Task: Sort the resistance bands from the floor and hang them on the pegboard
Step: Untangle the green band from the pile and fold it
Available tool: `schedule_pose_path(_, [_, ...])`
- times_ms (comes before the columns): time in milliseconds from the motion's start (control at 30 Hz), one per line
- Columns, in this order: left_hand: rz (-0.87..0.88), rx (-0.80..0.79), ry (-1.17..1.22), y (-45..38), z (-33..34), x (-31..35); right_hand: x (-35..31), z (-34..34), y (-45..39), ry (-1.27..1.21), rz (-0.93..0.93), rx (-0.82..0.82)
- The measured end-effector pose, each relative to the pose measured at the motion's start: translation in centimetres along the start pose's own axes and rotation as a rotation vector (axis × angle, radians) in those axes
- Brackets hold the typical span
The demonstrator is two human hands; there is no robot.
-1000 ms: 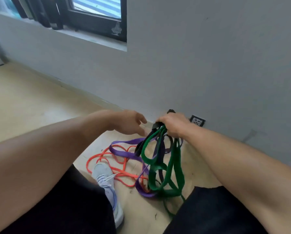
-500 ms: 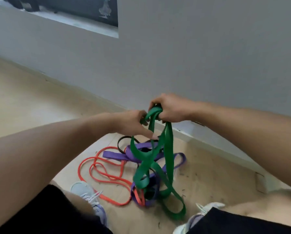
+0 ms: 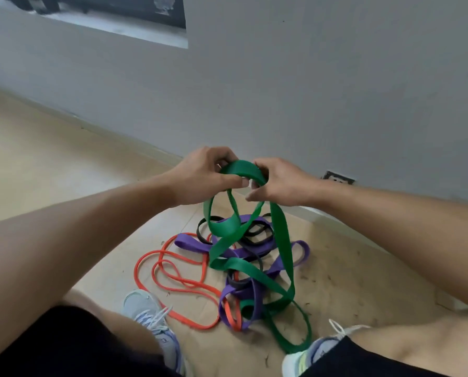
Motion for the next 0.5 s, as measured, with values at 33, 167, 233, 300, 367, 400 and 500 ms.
schedule_pose_path(33, [0.017, 0.024, 0.039, 0.0, -0.3, 0.3, 0.2, 0.3, 0.1, -0.019, 0.003, -0.003])
schedule_pose_path(167, [0.038, 0.132, 0.353, -0.2, -2.1, 1.2, 0.7, 1.3, 0.5, -0.116, 0.066, -0.01])
schedule_pose_path(233, [0.049, 0.209, 0.479, -0.2, -3.4, 1.4, 0.8, 1.6, 0.7, -0.152, 0.085, -0.02])
schedule_pose_path(300, [0.029, 0.255, 0.573, -0.2, -4.3, 1.0, 1.0, 1.7, 0.7, -0.173, 0.09, -0.013])
schedule_pose_path(367, [-0.008, 0.252, 0.59, -0.1, -4.8, 0.2, 1.4, 1.6, 0.6, -0.172, 0.106, -0.006])
schedule_pose_path(400, [-0.028, 0.237, 0.565, 0.0, -4.9, -0.2, 1.6, 1.4, 0.4, -0.17, 0.118, -0.006])
schedule_pose_path(500, [-0.127, 0.19, 0.494, 0.2, -5.3, -2.4, 1.8, 0.1, 0.1, -0.185, 0.153, 0.024])
Point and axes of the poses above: each hand's wrist, its own y-axis away from the middle knuckle, its own z-axis out of the palm, x = y × z, the point moved 6 cm from there along -y, towards the middle knuckle, and after that the axes turned 8 degrees about x, right-handed, at the moved point
